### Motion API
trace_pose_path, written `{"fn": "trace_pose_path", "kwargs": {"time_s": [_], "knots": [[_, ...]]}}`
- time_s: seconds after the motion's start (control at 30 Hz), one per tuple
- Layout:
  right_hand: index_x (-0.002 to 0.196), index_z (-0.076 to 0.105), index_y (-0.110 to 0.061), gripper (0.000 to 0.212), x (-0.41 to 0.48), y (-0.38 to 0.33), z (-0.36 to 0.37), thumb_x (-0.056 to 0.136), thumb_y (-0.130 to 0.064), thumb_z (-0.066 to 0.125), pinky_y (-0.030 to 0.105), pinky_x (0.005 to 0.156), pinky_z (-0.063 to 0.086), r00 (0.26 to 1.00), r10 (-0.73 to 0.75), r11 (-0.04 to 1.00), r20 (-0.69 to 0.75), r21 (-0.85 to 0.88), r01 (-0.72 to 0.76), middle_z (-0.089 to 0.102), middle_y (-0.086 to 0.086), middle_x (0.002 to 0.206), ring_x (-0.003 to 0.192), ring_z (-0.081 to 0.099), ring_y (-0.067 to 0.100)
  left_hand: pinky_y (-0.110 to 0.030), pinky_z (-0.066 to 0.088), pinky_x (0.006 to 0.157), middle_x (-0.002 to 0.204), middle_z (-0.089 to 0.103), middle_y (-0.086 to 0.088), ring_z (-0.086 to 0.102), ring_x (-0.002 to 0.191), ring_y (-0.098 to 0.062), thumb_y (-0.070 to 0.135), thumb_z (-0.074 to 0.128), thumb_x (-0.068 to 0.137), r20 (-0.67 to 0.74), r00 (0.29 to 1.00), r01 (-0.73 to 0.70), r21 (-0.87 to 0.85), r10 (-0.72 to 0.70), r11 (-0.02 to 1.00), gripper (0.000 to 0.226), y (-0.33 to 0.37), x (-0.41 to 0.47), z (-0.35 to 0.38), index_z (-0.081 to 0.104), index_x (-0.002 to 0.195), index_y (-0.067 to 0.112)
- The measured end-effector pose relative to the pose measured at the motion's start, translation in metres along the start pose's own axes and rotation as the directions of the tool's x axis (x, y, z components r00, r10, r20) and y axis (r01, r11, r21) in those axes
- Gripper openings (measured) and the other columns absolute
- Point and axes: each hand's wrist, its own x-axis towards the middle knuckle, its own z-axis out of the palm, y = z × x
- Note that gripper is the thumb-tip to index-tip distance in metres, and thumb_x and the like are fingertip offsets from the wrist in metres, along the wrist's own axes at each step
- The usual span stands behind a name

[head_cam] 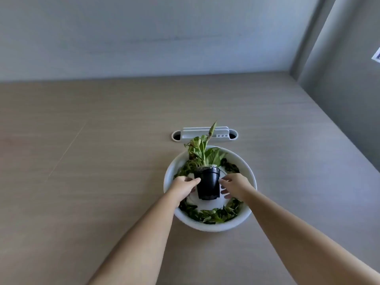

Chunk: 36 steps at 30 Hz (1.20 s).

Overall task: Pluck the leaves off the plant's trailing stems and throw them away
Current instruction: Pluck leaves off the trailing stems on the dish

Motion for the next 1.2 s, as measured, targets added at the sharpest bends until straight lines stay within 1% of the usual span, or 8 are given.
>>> {"fn": "trace_pose_path", "kwargs": {"time_s": [0.17,0.3,0.4,0.57,0.7,0.87,0.93,1.2], "knots": [[0.100,0.064,-0.001,0.027,0.007,0.002,0.009,0.094,-0.022,0.049,0.035,0.070,0.060,0.998,0.055,0.983,0.024,0.172,-0.058,0.066,0.009,0.077,0.067,0.065,0.023,-0.035,0.045,0.099,0.126,0.061,-0.003,0.056,0.115,-0.022,0.043,0.065,0.085,-0.032,0.999,-0.014,-0.075,0.011,0.997,0.052,-0.001,0.001,0.010,0.056,0.127,0.013],[0.104,0.064,-0.002,0.028,0.005,-0.002,0.005,0.092,-0.024,0.051,0.036,0.076,0.060,0.999,0.037,0.991,0.034,0.125,-0.041,0.068,0.011,0.087,0.077,0.067,0.023,-0.032,0.044,0.085,0.109,0.061,0.002,0.054,0.100,-0.016,0.038,0.061,0.089,-0.053,0.998,-0.039,-0.075,0.035,0.996,0.043,0.004,-0.009,0.012,0.058,0.124,0.013],[0.108,0.064,-0.005,0.027,0.002,-0.009,0.000,0.091,-0.024,0.052,0.032,0.070,0.059,0.999,-0.018,0.998,0.049,0.065,0.015,0.070,0.010,0.100,0.088,0.068,0.021,-0.037,0.049,0.092,0.097,0.063,0.008,0.059,0.097,-0.015,0.034,0.064,0.088,-0.054,0.997,-0.059,-0.117,0.053,0.991,0.039,0.010,-0.017,0.009,0.059,0.121,0.016],[0.117,0.058,-0.009,0.031,-0.003,-0.021,-0.007,0.086,-0.011,0.059,0.029,0.065,0.057,0.994,-0.108,0.993,-0.004,0.054,0.108,0.066,0.005,0.098,0.094,0.066,0.023,-0.038,0.049,0.097,0.116,0.065,-0.004,0.060,0.110,-0.023,0.024,0.073,0.082,-0.106,0.983,-0.162,-0.116,0.150,0.980,0.045,0.019,-0.021,0.004,0.057,0.124,0.020],[0.112,0.058,-0.015,0.033,-0.002,-0.017,-0.004,0.083,0.000,0.058,0.031,0.064,0.058,0.982,-0.181,0.976,-0.060,0.109,0.187,0.064,0.005,0.111,0.101,0.062,0.023,-0.044,0.048,0.100,0.113,0.067,-0.005,0.061,0.110,-0.024,0.015,0.072,0.079,-0.168,0.963,-0.230,-0.091,0.213,0.969,0.038,0.020,-0.020,0.010,0.058,0.113,0.027],[0.118,0.058,-0.017,0.036,0.000,0.003,0.009,0.085,-0.004,0.059,0.026,0.066,0.058,0.972,-0.195,0.977,-0.131,0.066,0.205,0.060,-0.001,0.119,0.078,0.064,0.011,-0.031,0.045,0.083,0.112,0.063,-0.002,0.058,0.103,-0.018,0.009,0.067,0.084,-0.175,0.964,-0.221,-0.109,0.200,0.969,0.038,0.007,-0.016,0.022,0.057,0.118,0.024],[0.116,0.060,-0.018,0.033,0.001,0.011,0.013,0.085,-0.007,0.060,0.032,0.072,0.060,0.969,-0.195,0.978,-0.152,0.042,0.203,0.062,0.002,0.123,0.069,0.064,0.006,-0.029,0.043,0.081,0.116,0.064,-0.004,0.059,0.105,-0.019,0.009,0.067,0.084,-0.176,0.962,-0.228,-0.109,0.207,0.968,0.039,0.003,-0.016,0.025,0.057,0.119,0.022],[0.118,0.058,-0.019,0.034,-0.002,0.017,0.016,0.086,-0.009,0.061,0.042,0.076,0.061,0.978,-0.162,0.984,-0.130,0.048,0.169,0.062,0.004,0.124,0.069,0.066,0.006,-0.023,0.042,0.072,0.118,0.065,-0.006,0.058,0.101,-0.017,0.009,0.067,0.084,-0.165,0.963,-0.231,-0.090,0.214,0.969,0.038,-0.005,-0.018,0.025,0.057,0.119,0.021]]}}
